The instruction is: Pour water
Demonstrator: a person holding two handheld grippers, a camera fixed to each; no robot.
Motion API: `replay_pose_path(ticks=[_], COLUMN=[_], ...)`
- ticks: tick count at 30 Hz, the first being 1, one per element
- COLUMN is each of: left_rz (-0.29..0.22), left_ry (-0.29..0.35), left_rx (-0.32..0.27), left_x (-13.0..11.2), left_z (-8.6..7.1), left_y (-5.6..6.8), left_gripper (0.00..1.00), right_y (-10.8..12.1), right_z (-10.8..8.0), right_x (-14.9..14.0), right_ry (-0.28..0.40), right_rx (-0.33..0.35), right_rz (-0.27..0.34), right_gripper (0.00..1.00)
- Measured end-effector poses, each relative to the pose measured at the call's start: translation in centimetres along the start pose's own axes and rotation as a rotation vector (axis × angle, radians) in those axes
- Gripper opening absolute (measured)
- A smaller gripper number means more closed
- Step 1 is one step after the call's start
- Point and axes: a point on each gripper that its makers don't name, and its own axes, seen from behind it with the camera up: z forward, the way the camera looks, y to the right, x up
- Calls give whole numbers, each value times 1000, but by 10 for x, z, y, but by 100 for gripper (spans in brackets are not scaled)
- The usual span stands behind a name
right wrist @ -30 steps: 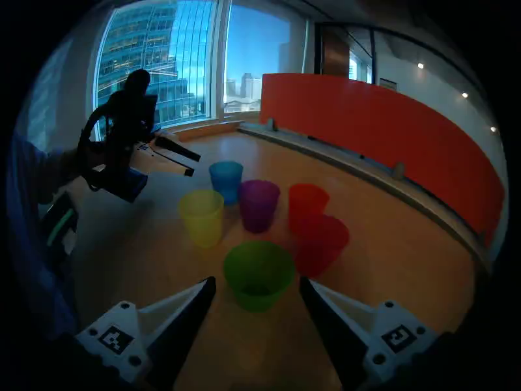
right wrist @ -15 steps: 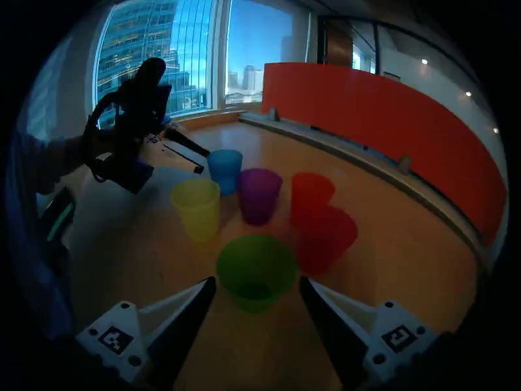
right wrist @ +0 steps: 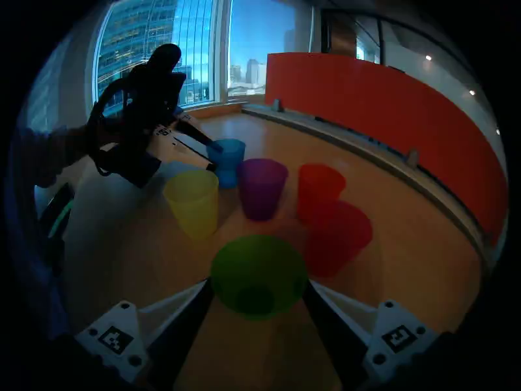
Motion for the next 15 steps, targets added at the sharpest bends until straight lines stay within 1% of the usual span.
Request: replay_pose_path(ticks=[10,15], left_rz=[12,14], left_ry=[-8,-10], left_rx=[-21,-28], left_x=[9,11], left_z=[16,20], left_y=[3,4], left_gripper=[94,94], right_y=[-1,0], right_z=[7,9], right_x=[-1,-1], right_ry=[-8,-11], right_rx=[7,10], right_rz=[-6,-5], right_gripper=[99,99])
